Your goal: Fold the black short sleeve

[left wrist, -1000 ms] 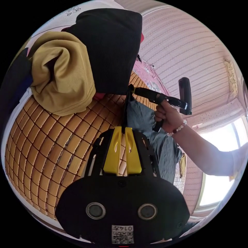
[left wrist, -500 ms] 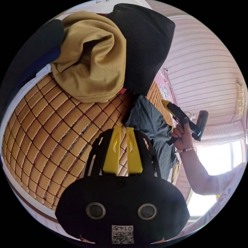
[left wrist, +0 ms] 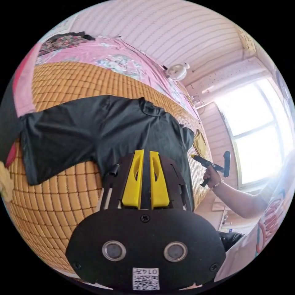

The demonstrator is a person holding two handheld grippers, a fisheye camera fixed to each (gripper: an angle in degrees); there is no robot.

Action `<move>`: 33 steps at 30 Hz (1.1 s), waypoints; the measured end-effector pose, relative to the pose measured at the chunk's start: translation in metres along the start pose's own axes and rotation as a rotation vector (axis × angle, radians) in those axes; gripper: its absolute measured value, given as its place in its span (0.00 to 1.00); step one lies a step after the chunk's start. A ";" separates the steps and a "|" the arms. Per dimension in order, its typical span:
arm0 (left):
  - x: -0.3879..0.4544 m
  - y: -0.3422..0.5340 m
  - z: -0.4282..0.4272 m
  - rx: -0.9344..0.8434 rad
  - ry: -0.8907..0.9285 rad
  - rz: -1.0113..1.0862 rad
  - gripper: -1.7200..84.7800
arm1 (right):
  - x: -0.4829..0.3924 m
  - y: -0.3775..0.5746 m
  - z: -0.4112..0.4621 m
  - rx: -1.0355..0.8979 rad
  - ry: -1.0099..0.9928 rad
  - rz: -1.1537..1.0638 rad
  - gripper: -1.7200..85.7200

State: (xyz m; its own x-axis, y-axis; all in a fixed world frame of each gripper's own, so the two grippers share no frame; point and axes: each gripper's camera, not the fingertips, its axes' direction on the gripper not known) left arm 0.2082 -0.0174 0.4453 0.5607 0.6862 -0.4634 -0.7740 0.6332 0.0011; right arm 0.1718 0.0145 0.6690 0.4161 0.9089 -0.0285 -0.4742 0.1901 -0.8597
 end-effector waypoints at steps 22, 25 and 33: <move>0.199 -0.088 0.300 -0.382 0.020 0.437 0.10 | 0.180 -0.004 0.002 0.158 -0.333 -0.108 0.04; 0.188 -0.091 0.276 -0.306 0.047 0.378 0.09 | 0.144 0.027 -0.013 0.149 -0.398 -0.327 0.05; 0.131 -0.083 0.244 -0.279 -0.077 0.216 0.08 | 0.222 0.101 0.017 0.052 -0.344 -0.065 0.10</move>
State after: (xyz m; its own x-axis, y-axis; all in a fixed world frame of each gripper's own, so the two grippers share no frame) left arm 0.4174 0.1073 0.6012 0.3878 0.8252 -0.4107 -0.9216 0.3558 -0.1551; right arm 0.2035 0.2414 0.5844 0.1647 0.9645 0.2065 -0.4976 0.2620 -0.8269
